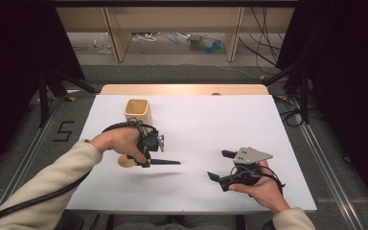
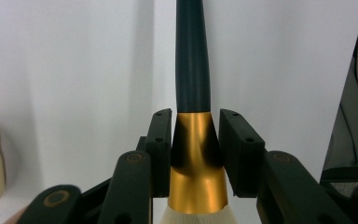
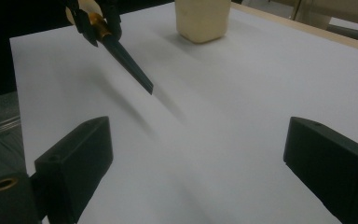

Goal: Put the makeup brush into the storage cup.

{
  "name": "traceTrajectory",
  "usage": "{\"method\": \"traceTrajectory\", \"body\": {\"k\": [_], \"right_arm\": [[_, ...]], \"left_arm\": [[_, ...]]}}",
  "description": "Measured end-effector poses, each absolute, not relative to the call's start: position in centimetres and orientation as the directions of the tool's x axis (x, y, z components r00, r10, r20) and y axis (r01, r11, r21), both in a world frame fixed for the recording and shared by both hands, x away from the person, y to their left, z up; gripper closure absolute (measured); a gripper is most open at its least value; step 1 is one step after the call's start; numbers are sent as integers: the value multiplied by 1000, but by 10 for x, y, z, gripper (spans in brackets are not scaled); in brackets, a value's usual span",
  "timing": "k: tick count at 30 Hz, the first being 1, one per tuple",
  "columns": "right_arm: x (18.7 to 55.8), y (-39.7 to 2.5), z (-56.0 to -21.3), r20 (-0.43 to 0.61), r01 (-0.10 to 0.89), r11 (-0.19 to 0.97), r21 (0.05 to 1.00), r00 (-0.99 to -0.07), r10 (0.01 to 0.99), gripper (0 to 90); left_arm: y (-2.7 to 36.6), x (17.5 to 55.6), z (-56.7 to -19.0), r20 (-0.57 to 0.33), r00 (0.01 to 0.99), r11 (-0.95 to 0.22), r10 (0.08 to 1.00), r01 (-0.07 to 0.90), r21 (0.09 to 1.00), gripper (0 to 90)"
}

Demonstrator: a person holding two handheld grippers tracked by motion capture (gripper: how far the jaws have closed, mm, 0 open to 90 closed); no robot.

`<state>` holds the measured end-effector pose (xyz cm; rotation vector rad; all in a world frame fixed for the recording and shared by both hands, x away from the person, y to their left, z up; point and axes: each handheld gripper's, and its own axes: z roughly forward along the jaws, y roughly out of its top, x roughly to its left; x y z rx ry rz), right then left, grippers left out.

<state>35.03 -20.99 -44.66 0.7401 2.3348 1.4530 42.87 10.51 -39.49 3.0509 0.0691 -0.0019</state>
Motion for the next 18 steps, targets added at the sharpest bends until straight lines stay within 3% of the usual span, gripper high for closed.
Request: {"method": "traceTrajectory", "body": {"k": [18], "right_arm": [[354, -197, -450, 13, 255, 386, 887, -847, 531, 104]], "left_arm": [[87, 417, -388, -5, 1000, -994, -13, -12, 107, 659]]}}
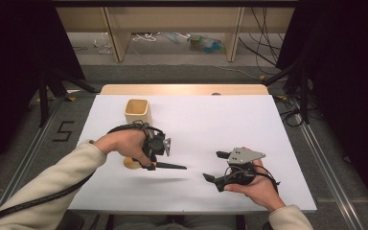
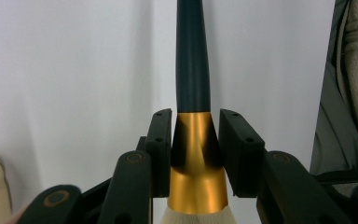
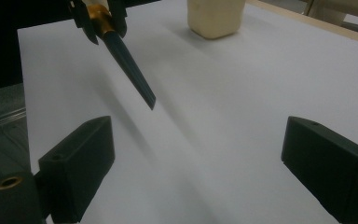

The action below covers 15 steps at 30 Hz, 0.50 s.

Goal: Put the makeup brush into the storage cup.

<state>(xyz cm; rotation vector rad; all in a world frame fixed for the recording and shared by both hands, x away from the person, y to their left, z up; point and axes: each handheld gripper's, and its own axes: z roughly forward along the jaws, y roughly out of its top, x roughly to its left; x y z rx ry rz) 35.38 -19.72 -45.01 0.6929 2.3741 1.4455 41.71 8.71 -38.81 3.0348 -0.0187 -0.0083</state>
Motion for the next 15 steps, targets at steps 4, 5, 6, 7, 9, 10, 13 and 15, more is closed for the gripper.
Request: {"method": "traceTrajectory", "body": {"k": [4, 5, 6, 7, 9, 10, 13, 15], "right_arm": [[354, -195, -450, 13, 260, 398, 880, -851, 525, 104], [354, -194, -450, 18, 261, 396, 880, -853, 522, 105], [354, -194, -451, 15, 257, 398, 880, -854, 520, 105], [354, -193, -451, 13, 255, 398, 881, -855, 518, 106], [355, -192, -450, 16, 257, 402, 879, -858, 514, 107], [355, -192, -450, 16, 257, 402, 879, -858, 514, 108], [355, -191, -450, 16, 254, 403, 879, -861, 508, 110], [355, -189, -451, 13, 245, 395, 886, -862, 507, 114]], "left_arm": [[84, 415, -387, -3, 1000, -994, -24, -24, 111, 659], [83, 415, -387, 0, 1000, -993, -29, -29, 112, 659], [82, 414, -387, -5, 1000, -993, -29, -29, 111, 659], [81, 414, -387, -2, 999, -993, -32, -32, 113, 659], [79, 414, -386, -1, 999, -993, -35, -34, 113, 659], [79, 413, -386, 2, 999, -993, -40, -40, 115, 659], [76, 412, -384, 4, 999, -992, -49, -49, 114, 659], [74, 411, -383, 0, 998, -992, -55, -55, 113, 659]]}}
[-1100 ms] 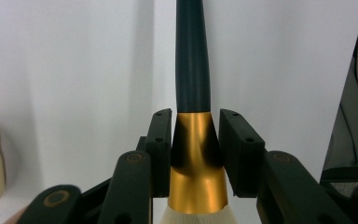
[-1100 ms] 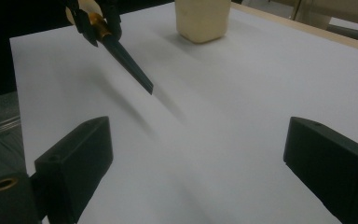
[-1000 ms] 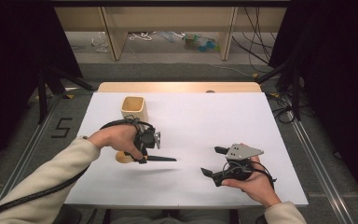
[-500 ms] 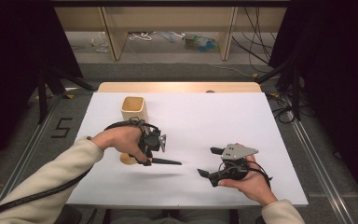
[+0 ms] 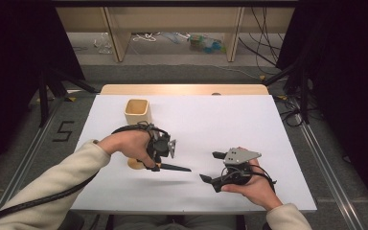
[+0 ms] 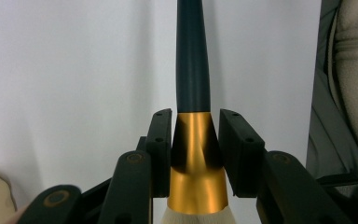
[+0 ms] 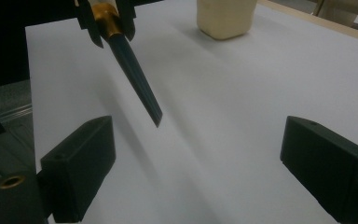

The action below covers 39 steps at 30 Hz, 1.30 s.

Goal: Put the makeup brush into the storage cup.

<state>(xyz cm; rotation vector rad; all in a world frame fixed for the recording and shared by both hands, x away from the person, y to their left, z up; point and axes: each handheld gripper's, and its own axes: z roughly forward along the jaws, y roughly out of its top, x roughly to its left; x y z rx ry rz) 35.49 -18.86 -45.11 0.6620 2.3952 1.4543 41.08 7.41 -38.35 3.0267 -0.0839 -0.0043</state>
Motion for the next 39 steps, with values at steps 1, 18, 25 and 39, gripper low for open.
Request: {"method": "traceTrajectory", "body": {"k": [1, 18, 25, 39], "right_arm": [[355, -188, -451, 10, 241, 395, 887, -864, 504, 115], [356, -178, -453, 25, 245, 427, 871, -888, 458, 148], [356, -175, -454, 23, 235, 432, 871, -897, 441, 150], [356, -166, -456, 27, 224, 448, 865, -914, 405, 154]], "left_arm": [[73, 410, -383, 4, 998, -992, -59, -59, 116, 660], [53, 403, -378, 1, 992, -984, -124, -123, 130, 660], [46, 400, -377, -17, 990, -982, -139, -136, 134, 660], [34, 397, -375, -6, 984, -976, -177, -175, 131, 660]]}}
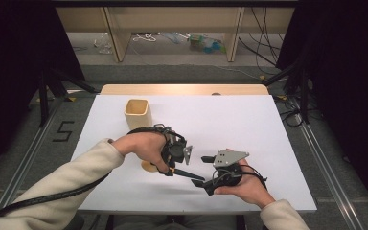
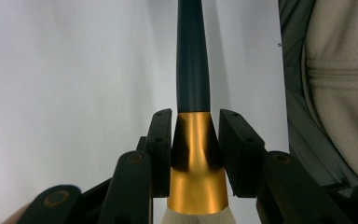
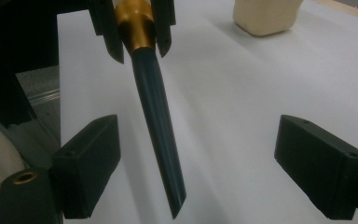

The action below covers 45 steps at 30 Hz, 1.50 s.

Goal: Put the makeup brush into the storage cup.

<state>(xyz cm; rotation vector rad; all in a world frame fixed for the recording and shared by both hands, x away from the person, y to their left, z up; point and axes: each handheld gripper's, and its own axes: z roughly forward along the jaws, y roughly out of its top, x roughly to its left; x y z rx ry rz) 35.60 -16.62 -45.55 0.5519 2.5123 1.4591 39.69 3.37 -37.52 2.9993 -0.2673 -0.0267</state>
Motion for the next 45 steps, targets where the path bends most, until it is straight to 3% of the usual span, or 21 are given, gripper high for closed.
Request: {"method": "traceTrajectory", "body": {"k": [1, 4, 5, 8, 10, 24, 34, 42, 43, 45], "right_arm": [[356, -166, -455, 29, 224, 451, 864, -916, 399, 155], [356, -165, -455, 28, 220, 453, 864, -919, 392, 156], [356, -164, -456, 27, 218, 452, 865, -919, 392, 156], [356, -163, -456, 24, 212, 452, 866, -922, 387, 158], [355, -162, -456, 27, 214, 454, 865, -923, 384, 167], [352, -151, -457, 20, 190, 474, 860, -940, 340, 319], [352, -147, -458, 14, 174, 496, 851, -951, 310, 483], [352, -145, -459, 11, 165, 502, 849, -955, 295, 548], [352, -145, -459, 16, 168, 507, 845, -957, 291, 558], [353, -144, -460, 11, 163, 507, 846, -957, 289, 571]], "left_arm": [[34, 395, -377, -22, 989, -977, -148, -143, 156, 660], [31, 396, -376, -7, 983, -975, -183, -181, 128, 660], [31, 394, -378, -23, 988, -976, -154, -148, 158, 660], [29, 396, -375, -7, 982, -974, -189, -187, 129, 660], [29, 394, -375, -17, 986, -975, -163, -158, 156, 660], [24, 395, -372, -7, 980, -971, -201, -198, 133, 660], [21, 392, -374, -22, 982, -970, -190, -184, 162, 660], [21, 392, -374, -26, 982, -971, -187, -181, 158, 660], [20, 394, -372, -17, 976, -968, -218, -214, 132, 660], [20, 392, -373, -25, 982, -971, -186, -180, 155, 660]]}}
